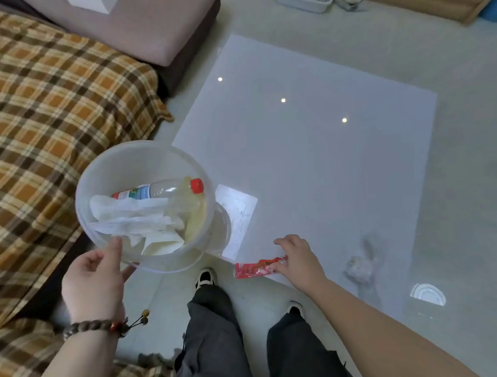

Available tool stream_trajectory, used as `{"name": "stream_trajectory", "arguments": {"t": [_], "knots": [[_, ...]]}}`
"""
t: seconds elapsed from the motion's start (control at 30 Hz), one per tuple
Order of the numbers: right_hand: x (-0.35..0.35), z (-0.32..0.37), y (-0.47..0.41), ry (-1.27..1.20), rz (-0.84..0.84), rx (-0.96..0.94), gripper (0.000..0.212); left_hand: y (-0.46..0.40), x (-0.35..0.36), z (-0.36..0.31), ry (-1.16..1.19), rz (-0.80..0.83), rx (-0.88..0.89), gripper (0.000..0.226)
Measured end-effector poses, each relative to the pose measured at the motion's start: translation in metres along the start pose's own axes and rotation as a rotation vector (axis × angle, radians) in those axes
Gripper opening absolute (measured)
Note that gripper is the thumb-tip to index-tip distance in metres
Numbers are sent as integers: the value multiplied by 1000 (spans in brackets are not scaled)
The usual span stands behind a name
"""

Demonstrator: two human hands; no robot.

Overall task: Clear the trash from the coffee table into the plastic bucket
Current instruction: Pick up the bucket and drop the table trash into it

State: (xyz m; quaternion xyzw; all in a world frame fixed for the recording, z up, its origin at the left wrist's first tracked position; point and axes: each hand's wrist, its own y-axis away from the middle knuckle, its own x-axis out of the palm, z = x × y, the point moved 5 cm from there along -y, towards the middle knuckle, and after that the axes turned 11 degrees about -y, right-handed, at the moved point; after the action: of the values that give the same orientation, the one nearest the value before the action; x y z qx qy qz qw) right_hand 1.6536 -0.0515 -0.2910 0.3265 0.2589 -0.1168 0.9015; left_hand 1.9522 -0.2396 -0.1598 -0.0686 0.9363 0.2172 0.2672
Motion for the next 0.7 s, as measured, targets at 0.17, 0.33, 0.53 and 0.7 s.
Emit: {"name": "stream_trajectory", "arguments": {"t": [0.17, 0.33, 0.53, 0.7], "knots": [[6, -42, -7, 207, 26, -62, 56, 38, -7, 50, 45, -88, -69, 61], [21, -59, -26, 364, 89, -108, 51, 63, -14, 78, 46, -125, -161, 56], [30, -70, -38, 452, -5, -51, 26, 72, -19, 92, 17, -133, -161, 68], [8, -57, -32, 221, -77, 25, 19, 75, -16, 81, 16, -131, -146, 37]]}}
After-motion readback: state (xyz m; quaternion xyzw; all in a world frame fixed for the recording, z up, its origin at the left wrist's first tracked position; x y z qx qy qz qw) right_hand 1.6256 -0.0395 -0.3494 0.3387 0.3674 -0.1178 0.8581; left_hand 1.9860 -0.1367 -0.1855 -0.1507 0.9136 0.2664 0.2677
